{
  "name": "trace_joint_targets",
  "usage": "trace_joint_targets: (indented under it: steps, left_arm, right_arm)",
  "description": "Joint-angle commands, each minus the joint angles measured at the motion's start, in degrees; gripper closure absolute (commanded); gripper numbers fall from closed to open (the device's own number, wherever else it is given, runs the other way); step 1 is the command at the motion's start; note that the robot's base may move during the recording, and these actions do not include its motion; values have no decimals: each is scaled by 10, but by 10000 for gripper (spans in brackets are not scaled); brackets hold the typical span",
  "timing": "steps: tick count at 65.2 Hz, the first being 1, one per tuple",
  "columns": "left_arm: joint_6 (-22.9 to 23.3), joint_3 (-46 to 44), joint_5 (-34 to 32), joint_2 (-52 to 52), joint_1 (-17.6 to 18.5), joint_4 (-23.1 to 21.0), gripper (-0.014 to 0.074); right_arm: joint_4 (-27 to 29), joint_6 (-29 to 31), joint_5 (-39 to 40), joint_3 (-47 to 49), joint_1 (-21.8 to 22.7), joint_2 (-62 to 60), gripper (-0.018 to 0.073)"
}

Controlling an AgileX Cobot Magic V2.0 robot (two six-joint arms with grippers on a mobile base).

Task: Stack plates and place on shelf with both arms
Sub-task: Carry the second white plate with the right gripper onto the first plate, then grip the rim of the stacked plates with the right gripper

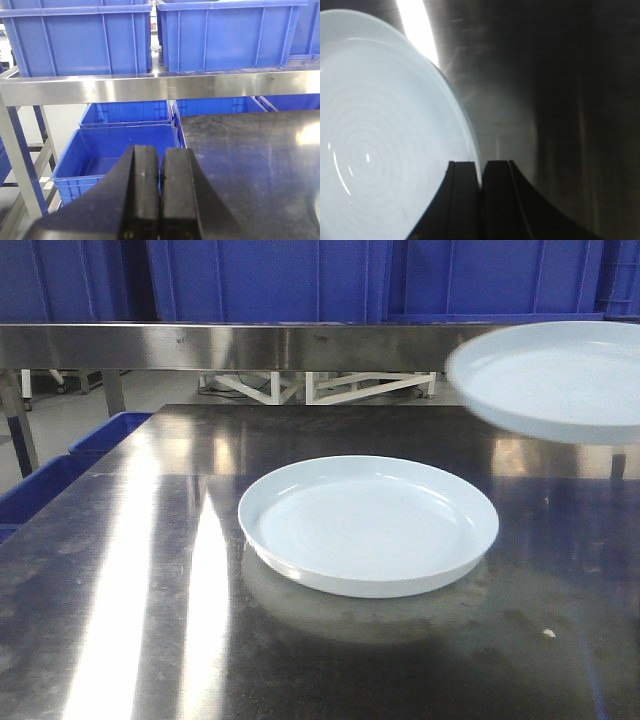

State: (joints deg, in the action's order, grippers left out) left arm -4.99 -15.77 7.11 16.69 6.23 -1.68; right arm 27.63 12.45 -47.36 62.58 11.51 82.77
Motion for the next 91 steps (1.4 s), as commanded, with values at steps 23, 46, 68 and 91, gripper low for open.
trace_joint_targets:
  steps: [23, 46, 68, 91]
  left_arm:
    - [4, -19, -49, 3, -1, -5, 514]
    - [4, -19, -49, 3, -1, -5, 514]
    - [4, -19, -49, 3, -1, -5, 514]
    - [4, -19, -49, 3, -1, -5, 514]
  right_arm:
    - [26, -42, 106, 7, -191, 51, 510]
    - [7, -46, 118, 7, -215, 96, 426]
    - [-7, -46, 122, -10, -235, 96, 202]
    - [-8, -55, 155, -52, -242, 96, 190]
